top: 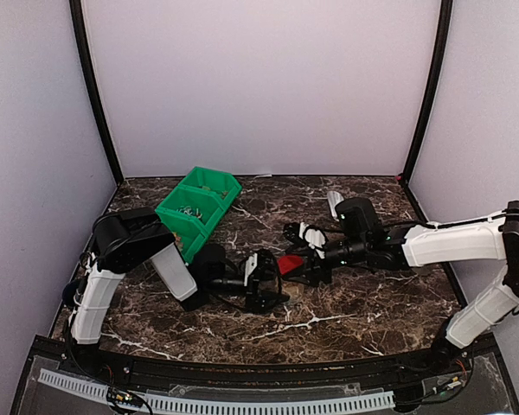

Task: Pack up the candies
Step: Screw the bottle lid onto the packing bottle, then put down the packed packing bottle at the center of the board.

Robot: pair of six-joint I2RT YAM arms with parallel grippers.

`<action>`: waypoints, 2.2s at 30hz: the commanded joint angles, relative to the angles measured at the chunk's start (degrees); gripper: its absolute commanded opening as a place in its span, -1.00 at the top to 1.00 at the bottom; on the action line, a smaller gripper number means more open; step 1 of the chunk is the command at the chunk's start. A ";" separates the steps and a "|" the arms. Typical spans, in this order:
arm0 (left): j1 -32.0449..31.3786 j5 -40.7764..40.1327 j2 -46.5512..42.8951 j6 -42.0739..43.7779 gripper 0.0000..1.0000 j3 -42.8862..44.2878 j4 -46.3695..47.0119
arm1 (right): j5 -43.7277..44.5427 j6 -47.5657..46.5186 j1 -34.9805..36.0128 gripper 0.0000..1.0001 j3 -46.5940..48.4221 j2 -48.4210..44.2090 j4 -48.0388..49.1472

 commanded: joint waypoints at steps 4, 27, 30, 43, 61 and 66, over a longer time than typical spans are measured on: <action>-0.23 -22.38 1.99 0.40 -0.42 0.17 -10.35 | 18.84 15.57 2.16 -0.11 -2.08 1.45 13.10; -1.08 -22.78 0.35 3.16 -0.40 -1.66 -9.84 | 40.42 14.50 9.81 -0.73 -1.16 -2.77 9.36; -1.02 -18.66 0.11 3.79 -0.39 -2.04 -9.36 | 32.14 10.85 7.24 -0.78 -1.39 -5.27 4.41; -0.93 -2.38 -0.25 3.11 -0.38 -3.09 -7.17 | 11.62 -3.63 3.47 -0.78 -0.40 -8.12 -6.73; -0.93 4.90 -0.02 2.76 -0.38 -1.83 -9.43 | 2.01 -6.86 1.71 -0.57 2.26 -3.37 -4.53; -0.93 4.80 0.24 2.69 -0.38 -1.49 -10.00 | 0.62 -6.45 1.40 -0.51 2.42 -2.68 -4.01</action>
